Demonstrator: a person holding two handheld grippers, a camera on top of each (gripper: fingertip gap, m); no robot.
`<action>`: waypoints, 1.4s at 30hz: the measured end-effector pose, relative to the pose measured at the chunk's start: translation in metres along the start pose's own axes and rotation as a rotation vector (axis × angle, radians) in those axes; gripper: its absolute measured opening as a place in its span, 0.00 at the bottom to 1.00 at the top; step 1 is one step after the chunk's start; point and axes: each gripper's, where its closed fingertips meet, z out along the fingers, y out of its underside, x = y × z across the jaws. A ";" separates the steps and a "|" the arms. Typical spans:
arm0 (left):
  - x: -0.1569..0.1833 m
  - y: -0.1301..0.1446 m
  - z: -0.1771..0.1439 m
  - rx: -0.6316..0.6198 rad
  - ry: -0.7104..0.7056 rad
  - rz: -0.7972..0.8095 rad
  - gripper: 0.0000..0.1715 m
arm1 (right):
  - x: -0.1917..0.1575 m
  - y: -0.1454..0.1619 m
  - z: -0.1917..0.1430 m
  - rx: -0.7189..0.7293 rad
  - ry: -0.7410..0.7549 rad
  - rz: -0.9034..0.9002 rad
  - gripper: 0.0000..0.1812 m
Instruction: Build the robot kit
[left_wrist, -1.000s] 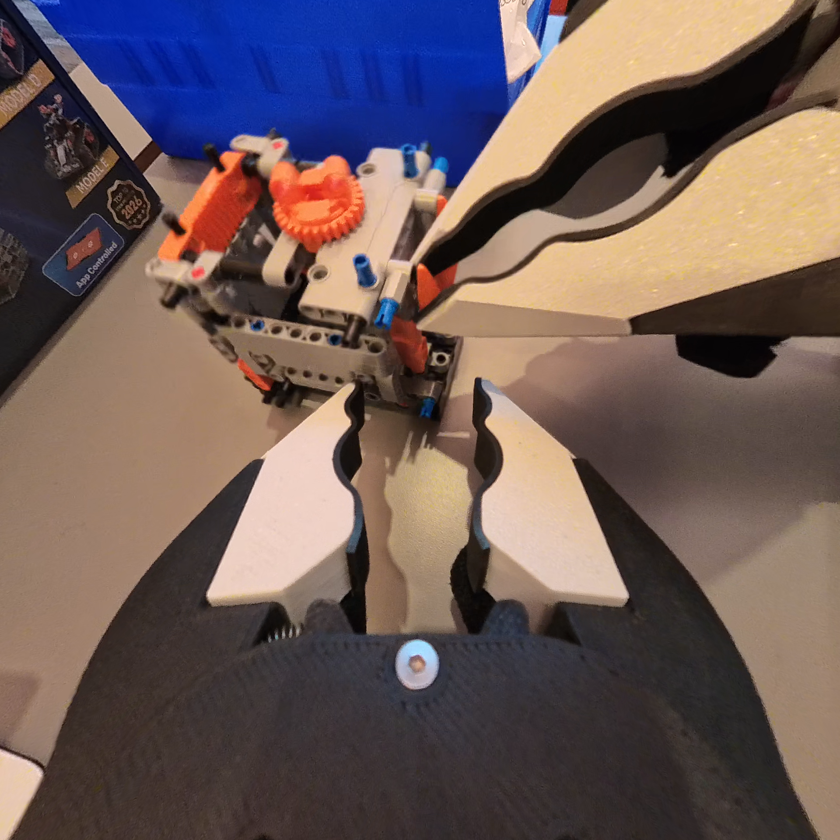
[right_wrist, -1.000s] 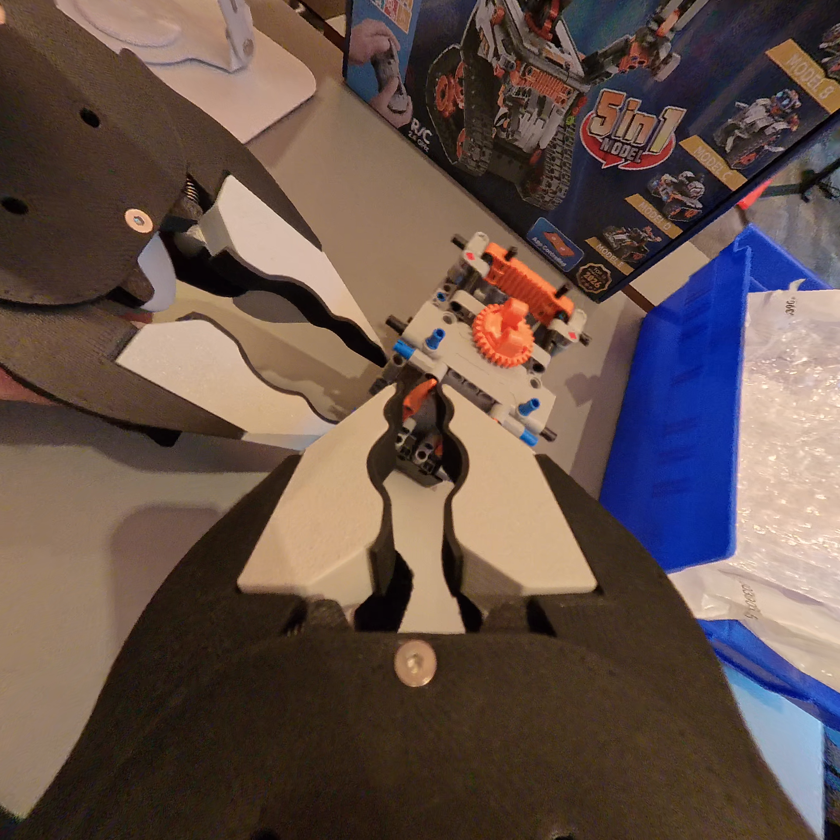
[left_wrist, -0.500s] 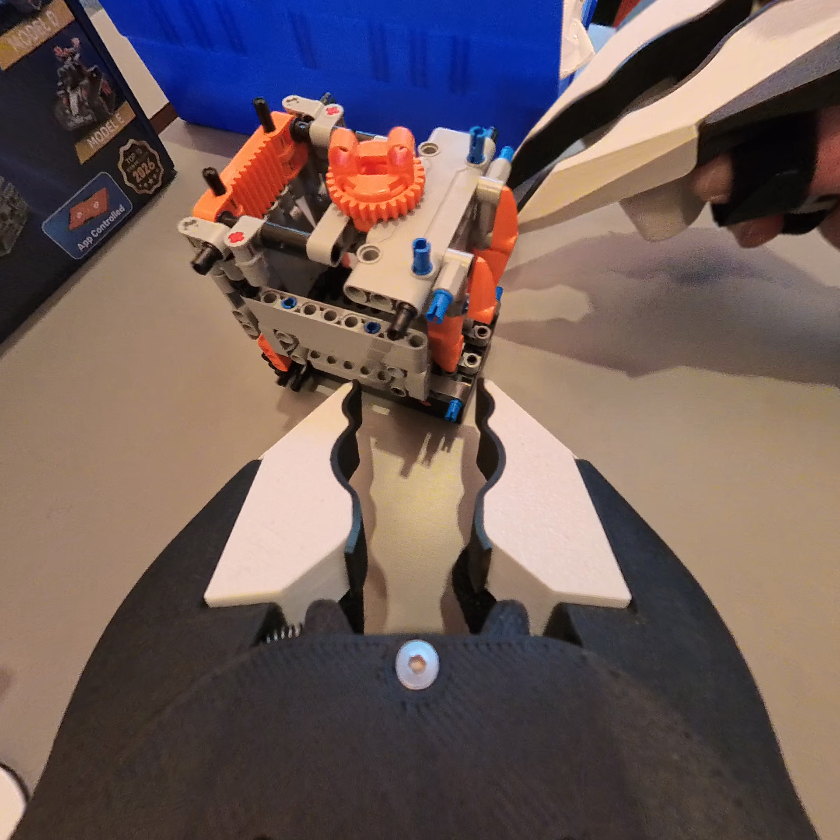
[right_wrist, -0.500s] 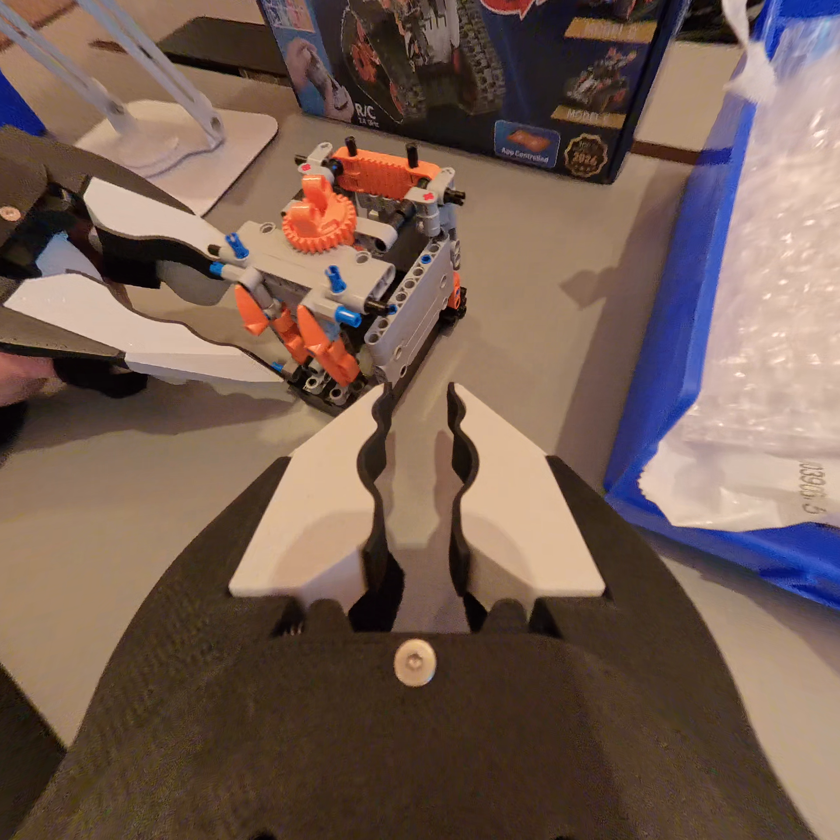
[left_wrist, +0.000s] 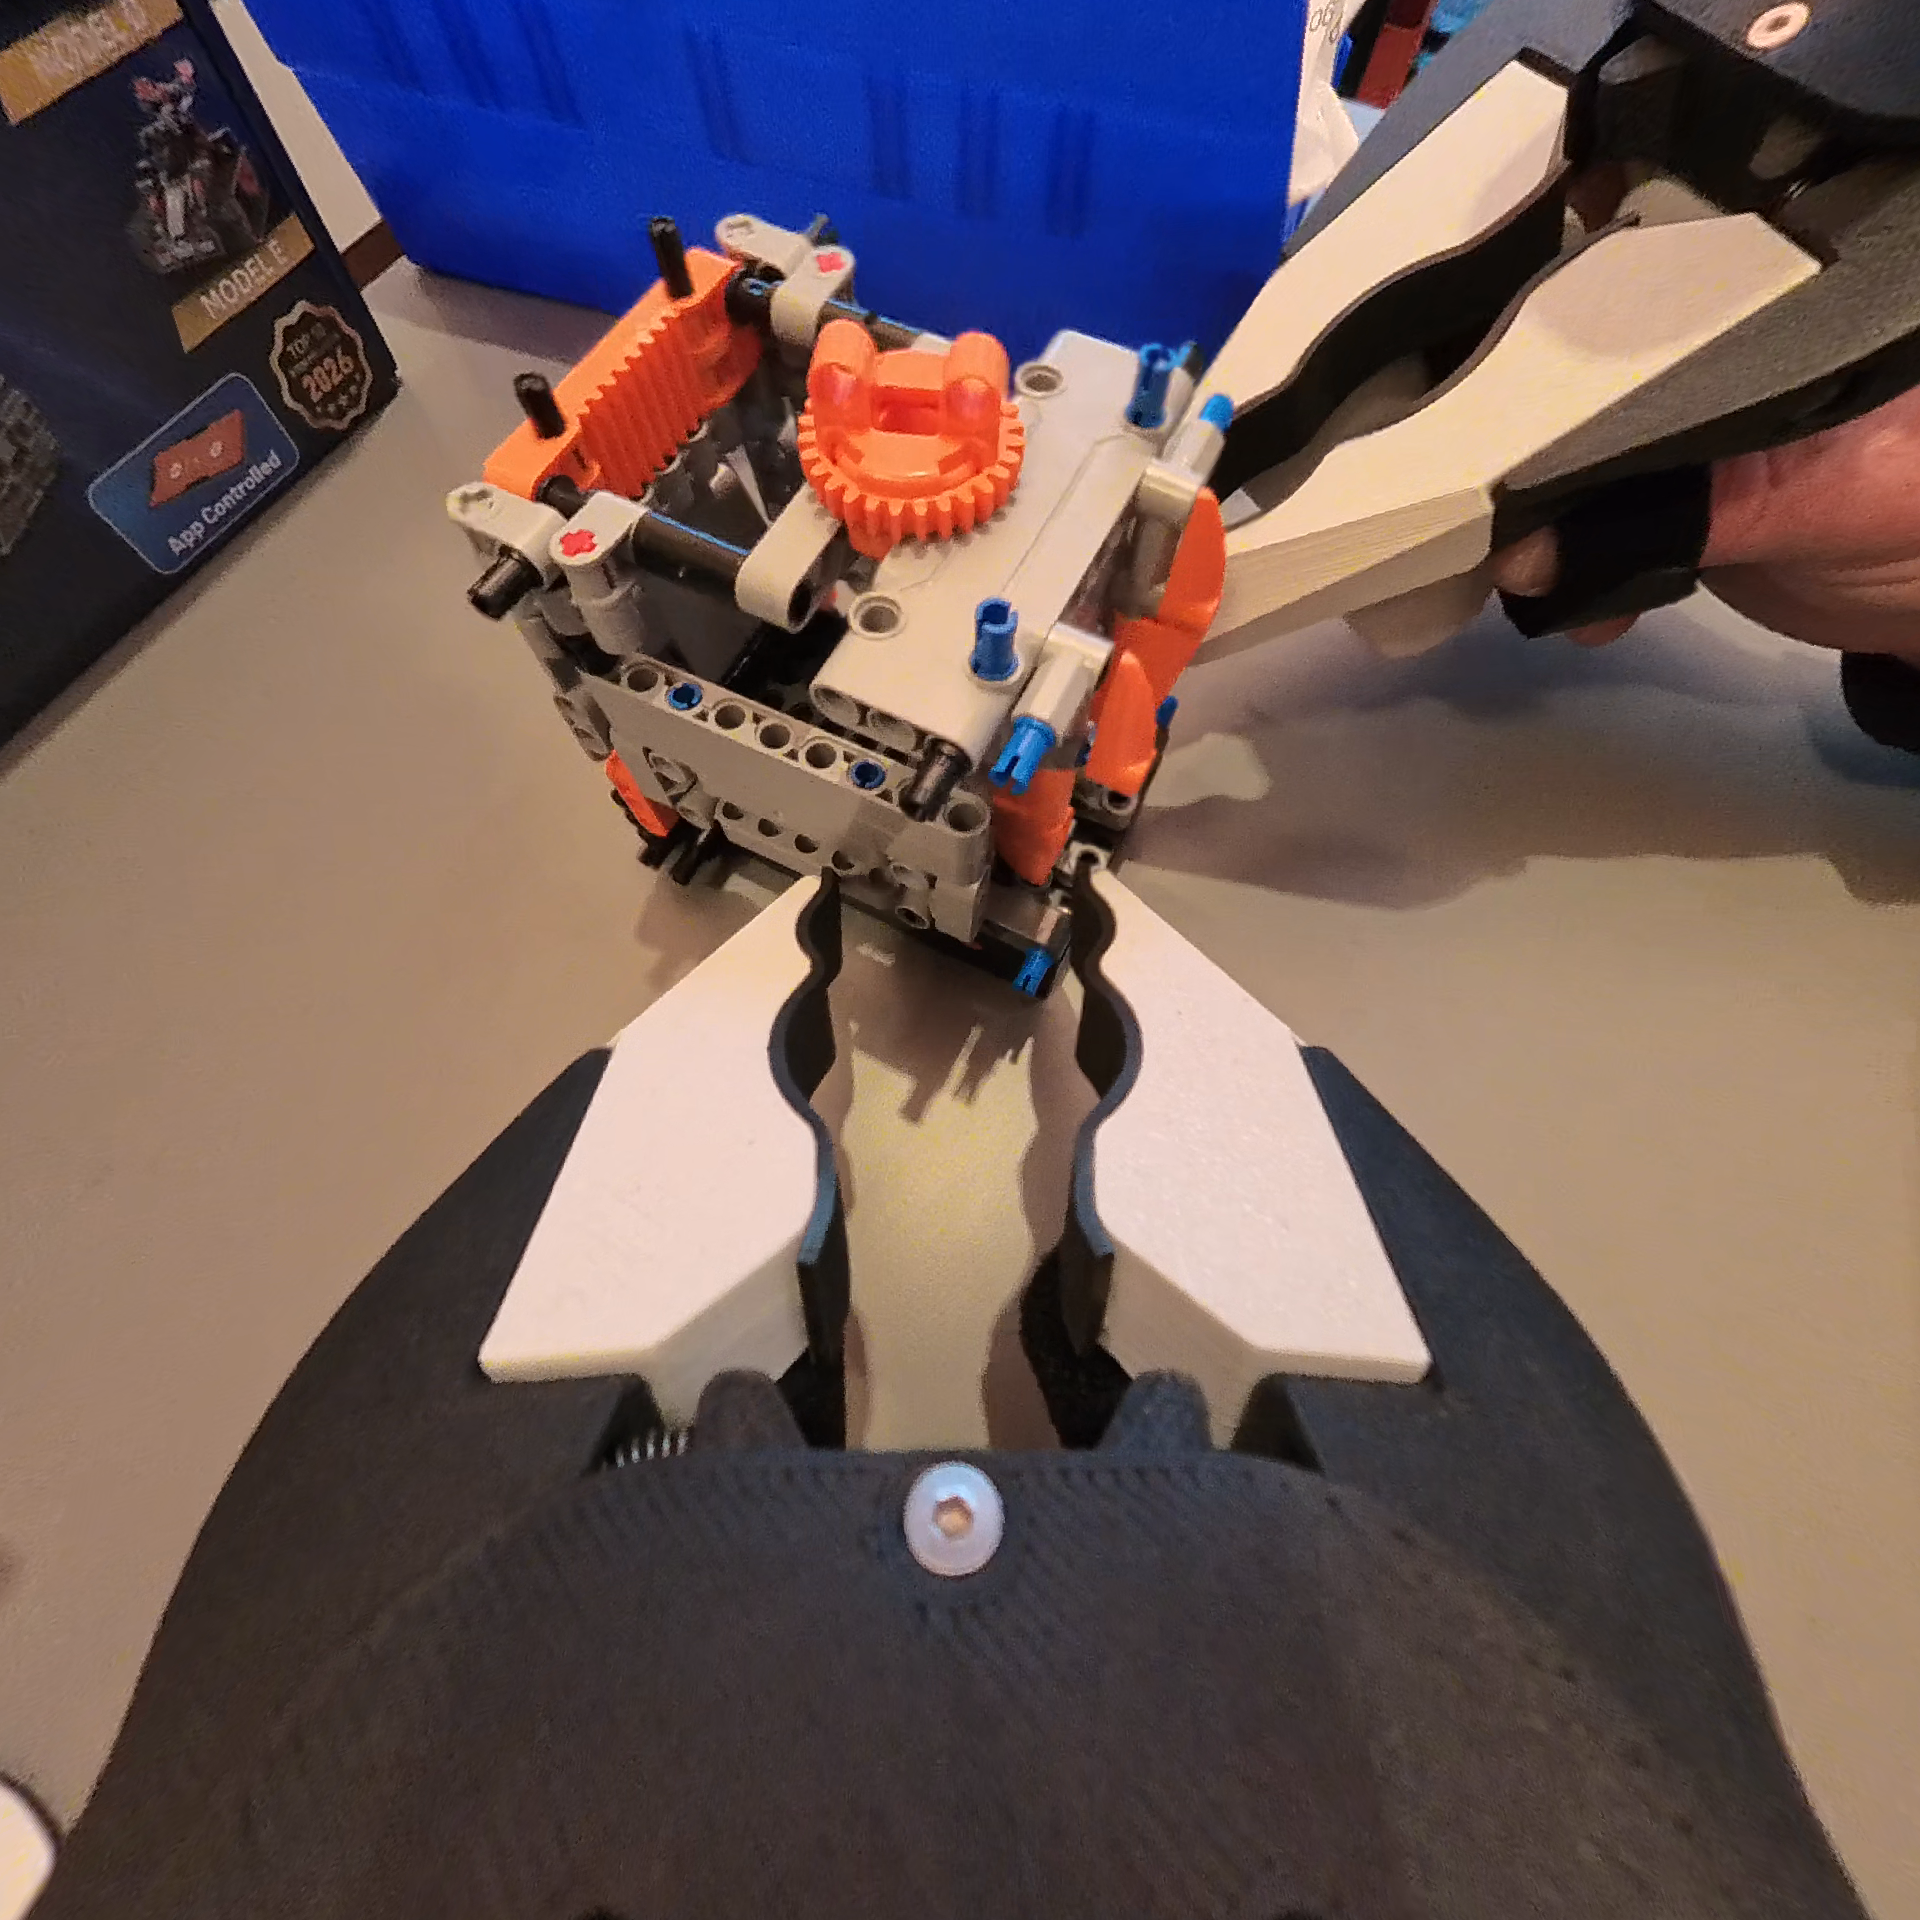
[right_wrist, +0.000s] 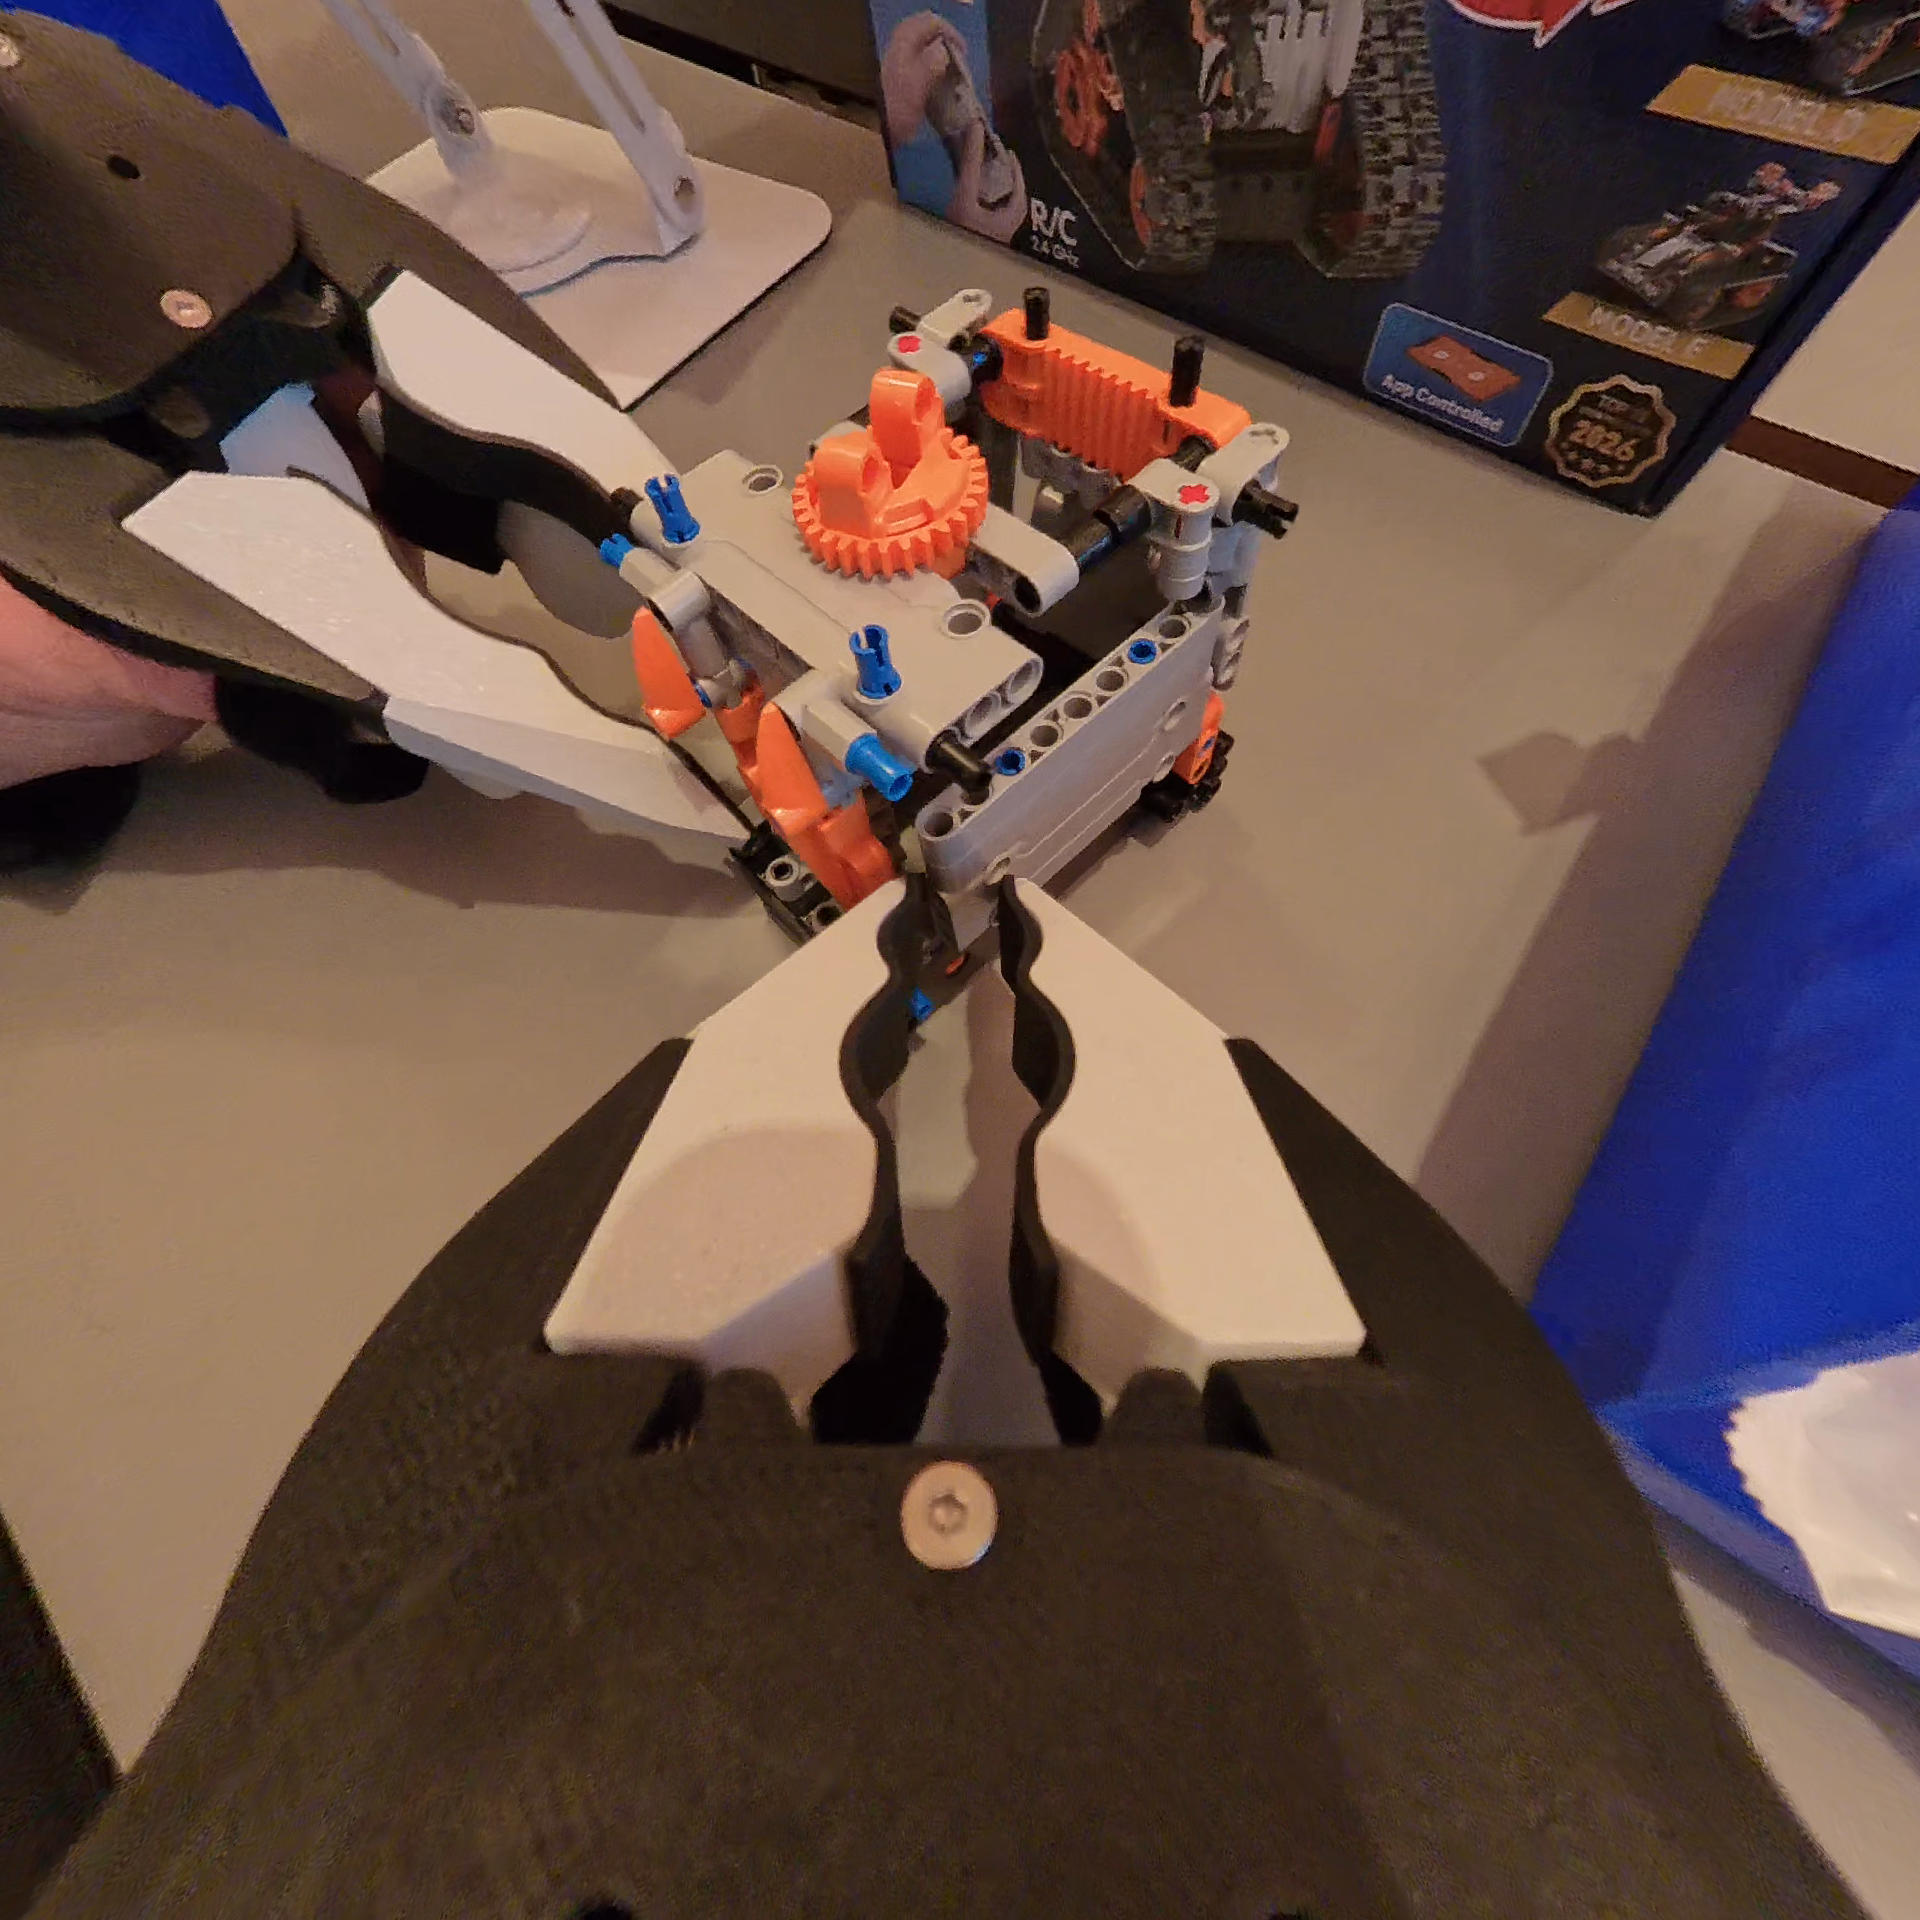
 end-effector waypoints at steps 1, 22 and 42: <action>-0.001 0.001 -0.002 0.002 0.006 -0.013 0.24 | -0.003 0.000 0.000 -0.001 -0.010 -0.007 0.06; 0.008 0.039 -0.053 -0.074 0.025 0.012 0.20 | -0.059 -0.002 0.013 -0.018 -0.167 -0.184 0.06; 0.022 0.058 -0.068 -0.150 0.106 0.056 0.23 | -0.061 -0.001 0.001 0.039 -0.193 -0.219 0.11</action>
